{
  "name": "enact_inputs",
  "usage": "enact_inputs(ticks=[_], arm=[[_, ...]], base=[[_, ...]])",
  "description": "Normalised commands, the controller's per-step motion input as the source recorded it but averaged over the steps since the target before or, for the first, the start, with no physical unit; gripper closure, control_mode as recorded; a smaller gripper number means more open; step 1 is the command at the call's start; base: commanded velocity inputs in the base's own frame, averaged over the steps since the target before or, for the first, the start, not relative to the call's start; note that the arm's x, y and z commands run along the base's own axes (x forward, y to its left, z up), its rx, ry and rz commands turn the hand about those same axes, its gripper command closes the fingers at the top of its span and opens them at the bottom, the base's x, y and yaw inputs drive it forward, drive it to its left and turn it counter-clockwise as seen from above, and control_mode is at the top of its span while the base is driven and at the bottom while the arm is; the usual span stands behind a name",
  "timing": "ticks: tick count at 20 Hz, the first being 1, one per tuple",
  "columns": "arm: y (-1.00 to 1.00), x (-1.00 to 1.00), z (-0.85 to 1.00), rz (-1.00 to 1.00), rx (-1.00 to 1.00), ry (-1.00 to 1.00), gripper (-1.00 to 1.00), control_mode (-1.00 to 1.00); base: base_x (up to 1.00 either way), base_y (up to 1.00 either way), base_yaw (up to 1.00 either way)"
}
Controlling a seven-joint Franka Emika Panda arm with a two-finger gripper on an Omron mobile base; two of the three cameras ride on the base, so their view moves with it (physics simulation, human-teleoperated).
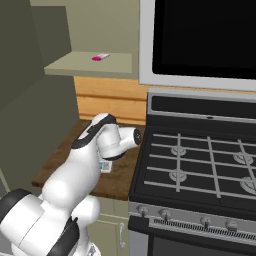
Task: Pick the canned food and place it on the digital scale for weighing, and close the cabinet.
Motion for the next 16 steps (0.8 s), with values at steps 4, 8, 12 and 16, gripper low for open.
enact_inputs(ticks=[4,8,12,16], arm=[[0.07,0.13,-0.3,0.0,-0.02,-0.01,1.0,-1.0],[0.0,0.21,-0.32,0.0,0.0,-0.01,1.0,-1.0],[0.0,0.28,-0.17,0.0,0.0,-0.02,1.0,-1.0],[0.0,0.31,0.0,0.0,0.0,0.01,1.0,-1.0]], base=[[0.0,0.0,0.0],[0.0,0.0,0.0],[0.0,0.0,0.0],[0.0,0.0,0.0]])
